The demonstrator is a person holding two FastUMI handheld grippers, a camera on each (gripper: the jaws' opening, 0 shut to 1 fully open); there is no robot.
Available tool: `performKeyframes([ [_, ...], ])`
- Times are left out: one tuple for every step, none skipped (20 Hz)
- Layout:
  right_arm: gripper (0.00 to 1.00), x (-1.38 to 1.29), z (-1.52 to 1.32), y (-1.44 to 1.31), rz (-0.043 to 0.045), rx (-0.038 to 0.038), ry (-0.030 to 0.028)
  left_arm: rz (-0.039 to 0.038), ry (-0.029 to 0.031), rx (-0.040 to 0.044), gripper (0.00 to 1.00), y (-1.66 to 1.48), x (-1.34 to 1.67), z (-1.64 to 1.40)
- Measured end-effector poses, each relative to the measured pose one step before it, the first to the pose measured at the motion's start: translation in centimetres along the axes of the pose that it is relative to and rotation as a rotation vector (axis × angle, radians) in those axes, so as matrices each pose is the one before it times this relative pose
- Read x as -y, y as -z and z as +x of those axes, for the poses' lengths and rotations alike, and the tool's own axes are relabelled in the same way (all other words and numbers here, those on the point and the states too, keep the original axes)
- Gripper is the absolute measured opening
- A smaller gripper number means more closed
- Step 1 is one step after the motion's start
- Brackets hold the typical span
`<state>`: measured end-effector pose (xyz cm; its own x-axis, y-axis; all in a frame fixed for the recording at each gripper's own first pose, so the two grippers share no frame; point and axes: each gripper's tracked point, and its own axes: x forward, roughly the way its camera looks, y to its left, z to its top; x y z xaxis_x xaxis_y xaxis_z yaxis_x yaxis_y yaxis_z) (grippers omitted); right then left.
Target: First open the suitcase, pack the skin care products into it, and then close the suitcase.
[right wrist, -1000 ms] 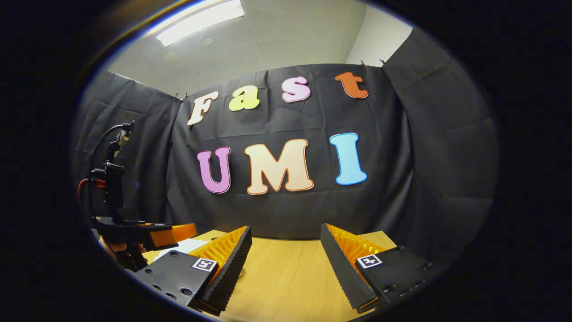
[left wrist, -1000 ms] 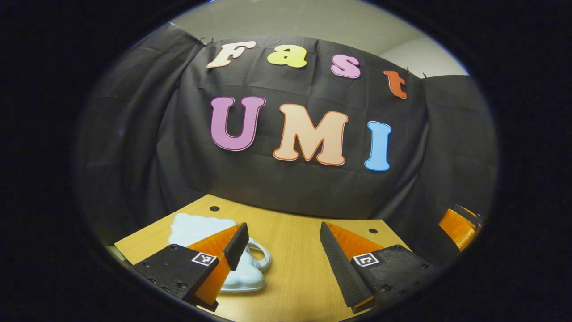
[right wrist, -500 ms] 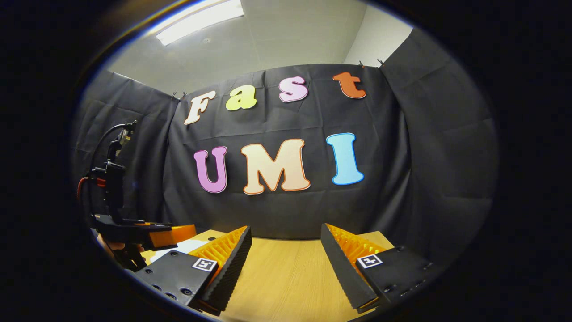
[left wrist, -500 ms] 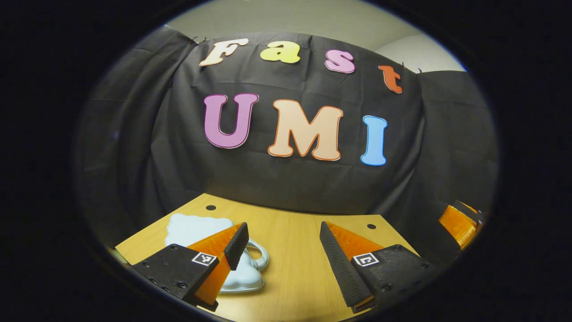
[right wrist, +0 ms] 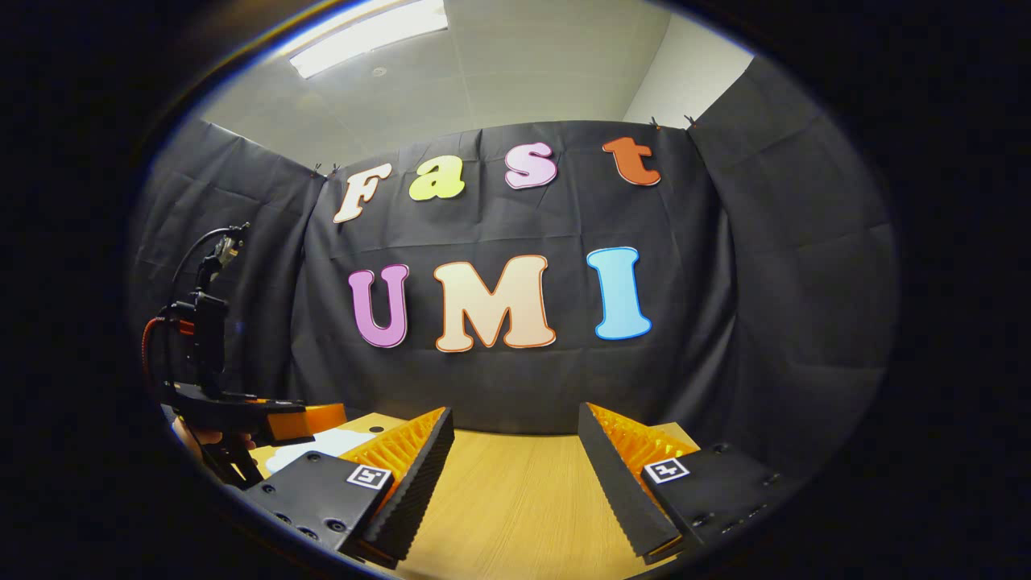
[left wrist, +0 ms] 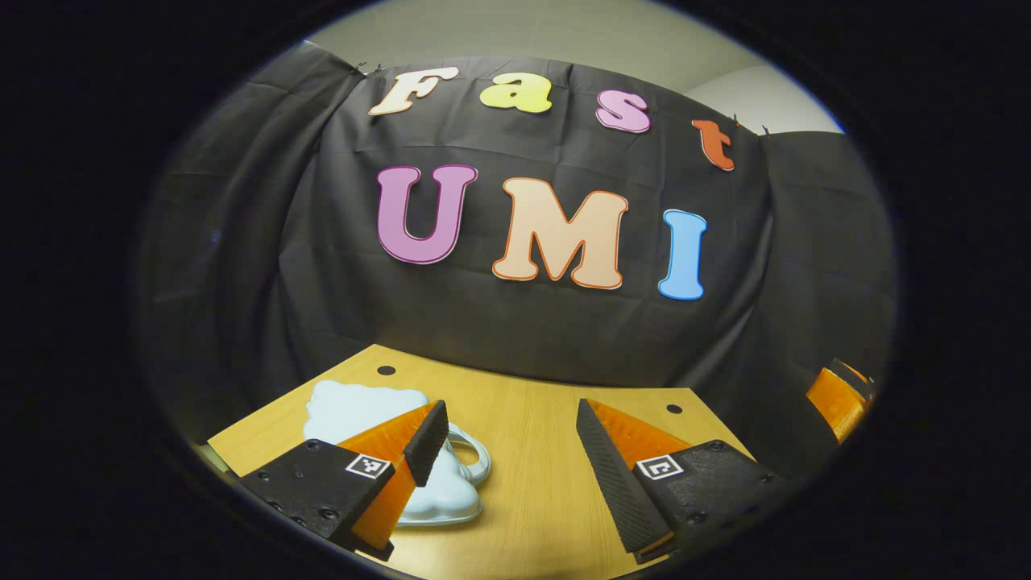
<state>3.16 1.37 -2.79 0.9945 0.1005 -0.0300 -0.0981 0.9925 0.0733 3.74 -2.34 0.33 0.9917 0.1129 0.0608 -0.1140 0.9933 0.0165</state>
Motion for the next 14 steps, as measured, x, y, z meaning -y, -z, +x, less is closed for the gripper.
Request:
performKeyframes([
  [0.97, 0.100, -0.075, -0.091, 0.00040, 0.00219, 0.00576, -0.01698, 0.01083, 0.00518, 0.95, -0.192, 0.143, 0.002],
  [0.97, 0.011, -0.095, 0.028, 0.00224, -0.00082, 0.00621, -0.01292, 0.00945, -0.00168, 0.95, -0.060, 0.026, -0.066],
  [0.97, -0.067, -0.055, 0.011, 0.00173, -0.00153, 0.00549, -0.00905, 0.01326, -0.00356, 0.95, -0.048, 0.021, 0.023],
  [0.98, -0.131, 0.047, -0.055, -0.00183, 0.00084, 0.00667, -0.00162, 0.01581, -0.00038, 0.95, -0.175, 0.104, -0.012],
  [0.98, -0.065, 0.018, -0.013, -0.00530, 0.00211, 0.00828, 0.00436, 0.01234, -0.00087, 0.95, -0.184, -0.125, 0.152],
  [0.98, -0.164, -0.029, -0.175, -0.00771, 0.00322, 0.00967, 0.00788, 0.00985, -0.00105, 0.95, -0.051, -0.132, 0.080],
  [0.97, -0.163, -0.020, -0.155, -0.00707, 0.00386, 0.01004, 0.00655, 0.01206, -0.00062, 0.95, -0.096, -0.126, 0.137],
  [0.97, -0.190, -0.051, -0.130, -0.00212, 0.00432, 0.00953, 0.00280, 0.01690, -0.00301, 0.95, -0.124, 0.091, 0.065],
  [0.98, -0.234, -0.116, -0.152, 0.00335, 0.00417, 0.00830, 0.00105, 0.01990, -0.00456, 0.95, -0.018, 0.117, 0.164],
  [0.98, -0.210, -0.033, -0.149, 0.00497, 0.00366, 0.01011, 0.00087, 0.01917, -0.00446, 0.95, -0.063, 0.057, 0.163],
  [0.98, -0.148, -0.017, -0.028, 0.00425, 0.00133, 0.01306, 0.00219, 0.01858, -0.00583, 0.95, 0.010, 0.102, 0.078],
  [0.98, -0.019, -0.202, 0.001, 0.00270, 0.00143, 0.01319, 0.00487, 0.01662, -0.00517, 0.95, -0.081, 0.045, -0.007],
  [0.98, -0.060, -0.176, -0.061, -0.00157, 0.00438, 0.01299, 0.00708, 0.01586, -0.00250, 0.95, -0.007, 0.125, 0.095],
  [0.98, -0.057, -0.256, -0.176, -0.00601, 0.00666, 0.01316, 0.00837, 0.01290, 0.00010, 0.95, 0.013, -0.079, 0.141],
])
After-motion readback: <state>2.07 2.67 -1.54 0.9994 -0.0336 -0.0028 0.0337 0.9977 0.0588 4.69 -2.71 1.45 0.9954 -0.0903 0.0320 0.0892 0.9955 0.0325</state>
